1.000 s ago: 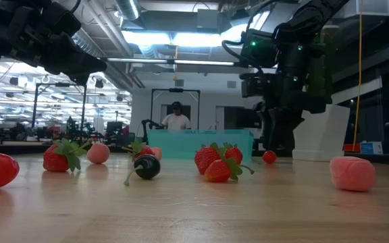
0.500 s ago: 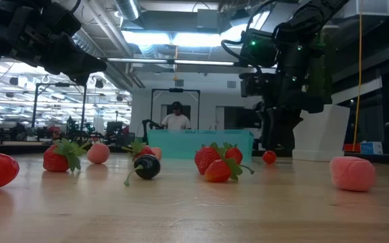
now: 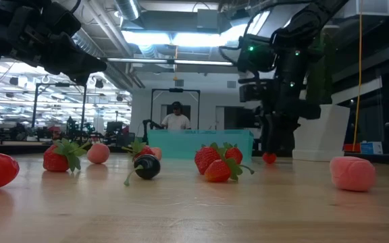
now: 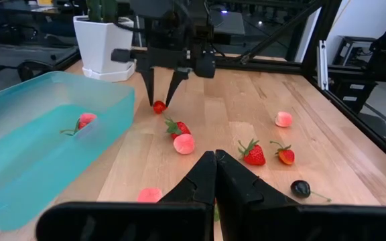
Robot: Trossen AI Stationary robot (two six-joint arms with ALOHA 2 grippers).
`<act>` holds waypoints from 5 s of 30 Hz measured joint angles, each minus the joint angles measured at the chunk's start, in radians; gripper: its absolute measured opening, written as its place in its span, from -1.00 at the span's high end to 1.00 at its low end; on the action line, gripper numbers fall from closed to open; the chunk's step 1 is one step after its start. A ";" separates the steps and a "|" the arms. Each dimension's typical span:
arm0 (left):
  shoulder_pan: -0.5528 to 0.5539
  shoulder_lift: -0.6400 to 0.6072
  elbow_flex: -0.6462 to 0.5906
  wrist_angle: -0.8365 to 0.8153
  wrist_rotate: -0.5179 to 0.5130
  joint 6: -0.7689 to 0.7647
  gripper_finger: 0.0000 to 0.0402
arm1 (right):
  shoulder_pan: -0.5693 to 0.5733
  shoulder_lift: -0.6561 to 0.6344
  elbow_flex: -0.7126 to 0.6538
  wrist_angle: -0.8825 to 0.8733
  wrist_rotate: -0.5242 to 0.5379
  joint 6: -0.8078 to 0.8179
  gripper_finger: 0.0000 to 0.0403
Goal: Pick and placing Produce into tupperware
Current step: Put the red cherry into the light blue bin
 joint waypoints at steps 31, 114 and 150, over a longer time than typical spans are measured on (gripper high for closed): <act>0.000 0.000 0.000 -0.003 0.000 0.002 1.00 | -0.009 0.024 0.000 -0.031 -0.007 0.053 0.92; 0.000 0.000 0.000 -0.020 0.000 0.021 1.00 | -0.033 -0.370 -0.156 -0.306 0.078 0.311 -0.15; 0.000 0.000 0.000 -0.018 0.000 0.019 1.00 | -0.260 -0.457 -0.205 -0.347 0.253 0.432 -0.15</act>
